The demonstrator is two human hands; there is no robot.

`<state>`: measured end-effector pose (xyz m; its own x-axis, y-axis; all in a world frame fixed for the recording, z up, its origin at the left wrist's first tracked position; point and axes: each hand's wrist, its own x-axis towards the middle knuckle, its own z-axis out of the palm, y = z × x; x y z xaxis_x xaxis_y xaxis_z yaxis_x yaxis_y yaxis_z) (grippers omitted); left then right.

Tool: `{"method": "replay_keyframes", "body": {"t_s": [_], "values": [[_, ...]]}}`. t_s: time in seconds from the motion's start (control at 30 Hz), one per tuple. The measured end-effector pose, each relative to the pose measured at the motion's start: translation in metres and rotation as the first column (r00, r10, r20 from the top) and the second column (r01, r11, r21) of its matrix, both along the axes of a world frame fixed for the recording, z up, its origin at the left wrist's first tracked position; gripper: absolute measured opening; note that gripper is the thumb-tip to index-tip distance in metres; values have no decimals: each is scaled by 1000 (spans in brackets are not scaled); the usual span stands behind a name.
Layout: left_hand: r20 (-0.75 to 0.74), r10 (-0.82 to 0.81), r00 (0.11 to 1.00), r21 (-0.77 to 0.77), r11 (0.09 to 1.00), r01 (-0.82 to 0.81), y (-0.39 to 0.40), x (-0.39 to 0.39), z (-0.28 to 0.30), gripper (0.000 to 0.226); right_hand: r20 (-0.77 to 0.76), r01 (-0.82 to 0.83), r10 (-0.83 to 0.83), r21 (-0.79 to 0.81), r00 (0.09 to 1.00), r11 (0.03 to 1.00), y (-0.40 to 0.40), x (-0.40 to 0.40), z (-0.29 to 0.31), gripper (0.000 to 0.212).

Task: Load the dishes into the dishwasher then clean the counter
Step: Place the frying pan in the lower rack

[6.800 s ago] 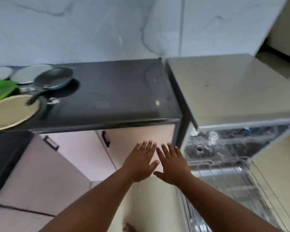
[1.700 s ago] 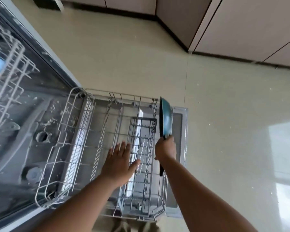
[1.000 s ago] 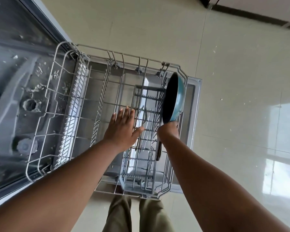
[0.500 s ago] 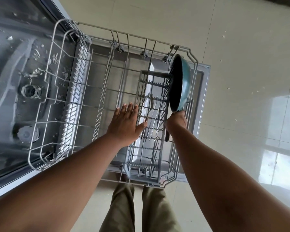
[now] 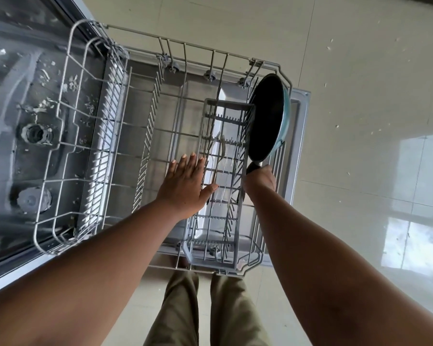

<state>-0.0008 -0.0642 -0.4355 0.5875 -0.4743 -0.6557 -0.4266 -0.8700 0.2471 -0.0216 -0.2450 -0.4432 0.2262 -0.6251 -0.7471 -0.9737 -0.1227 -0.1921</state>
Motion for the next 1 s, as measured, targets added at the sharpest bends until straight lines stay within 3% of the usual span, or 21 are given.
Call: {"method": "replay_keyframes", "body": {"t_s": [0.3, 0.43, 0.5, 0.57, 0.67, 0.77, 1.0], "values": [[28, -4, 1000, 2, 1000, 4, -1, -7, 1, 79, -4, -76, 76, 9, 997, 997, 8, -11, 5, 30], [57, 4, 998, 9, 1000, -5, -2, -12, 13, 79, -19, -344, 343, -8, 939, 939, 21, -26, 20, 47], [70, 23, 997, 8, 1000, -23, -1, -17, 24, 80, -58, -602, 599, -45, 799, 798, 29, -36, 35, 53], [94, 28, 995, 17, 999, -30, 2, -24, 38, 83, -104, -834, 828, -100, 552, 543, 38, -46, 51, 52], [159, 14, 987, 37, 999, -20, 14, -36, 62, 88, -129, -965, 963, -151, 235, 215, 51, -56, 76, 63], [185, 58, 981, 64, 995, -71, 31, -49, 94, 90, -86, -981, 994, -186, 67, 50, 63, -60, 107, 73], [263, 286, 921, 95, 943, -320, 91, -95, 201, 70, -63, -940, 967, -226, -248, -256, 103, -57, 202, 89]]}}
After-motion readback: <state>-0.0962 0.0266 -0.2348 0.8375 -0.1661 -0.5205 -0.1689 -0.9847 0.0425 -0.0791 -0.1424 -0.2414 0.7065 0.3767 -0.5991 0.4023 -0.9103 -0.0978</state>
